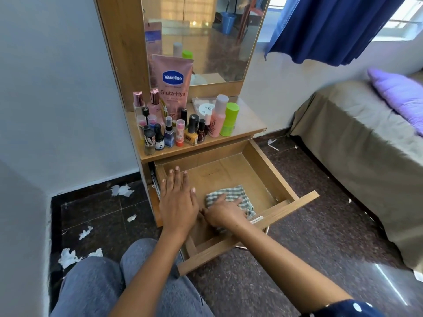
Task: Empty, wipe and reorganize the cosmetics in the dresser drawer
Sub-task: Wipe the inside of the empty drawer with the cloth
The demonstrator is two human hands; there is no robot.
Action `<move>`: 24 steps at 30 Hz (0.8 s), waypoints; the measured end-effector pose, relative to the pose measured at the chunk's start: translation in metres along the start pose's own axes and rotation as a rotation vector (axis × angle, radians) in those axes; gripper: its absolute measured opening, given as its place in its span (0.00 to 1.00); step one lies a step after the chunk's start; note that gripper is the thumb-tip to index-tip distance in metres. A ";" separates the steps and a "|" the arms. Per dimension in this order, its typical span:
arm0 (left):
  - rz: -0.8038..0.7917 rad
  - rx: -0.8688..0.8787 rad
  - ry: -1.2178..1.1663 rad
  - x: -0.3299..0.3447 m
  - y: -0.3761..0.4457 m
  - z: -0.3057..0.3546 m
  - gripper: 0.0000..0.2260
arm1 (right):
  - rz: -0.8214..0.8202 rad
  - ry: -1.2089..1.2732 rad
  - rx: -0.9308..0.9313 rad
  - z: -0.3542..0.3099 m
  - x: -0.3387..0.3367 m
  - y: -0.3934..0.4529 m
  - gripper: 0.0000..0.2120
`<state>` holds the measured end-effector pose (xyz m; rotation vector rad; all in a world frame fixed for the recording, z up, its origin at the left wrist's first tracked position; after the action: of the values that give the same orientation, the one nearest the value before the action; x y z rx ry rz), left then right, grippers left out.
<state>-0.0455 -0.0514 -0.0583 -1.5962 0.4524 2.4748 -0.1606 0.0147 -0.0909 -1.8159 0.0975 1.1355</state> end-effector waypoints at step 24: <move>-0.028 0.000 -0.019 0.003 -0.003 0.000 0.23 | 0.048 0.002 -0.011 0.060 -0.042 0.039 0.45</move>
<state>-0.0453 -0.0488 -0.0614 -1.5664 0.4248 2.4669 -0.2429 0.0226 -0.0930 -1.8333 0.1373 1.1697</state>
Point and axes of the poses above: each hand's wrist, its own y-axis towards the middle knuckle, its own x-axis out of the palm, z = x × y, the point moved 6 cm from there along y, towards the middle knuckle, and after that the axes turned 9 degrees about -x, right-handed, at the moved point
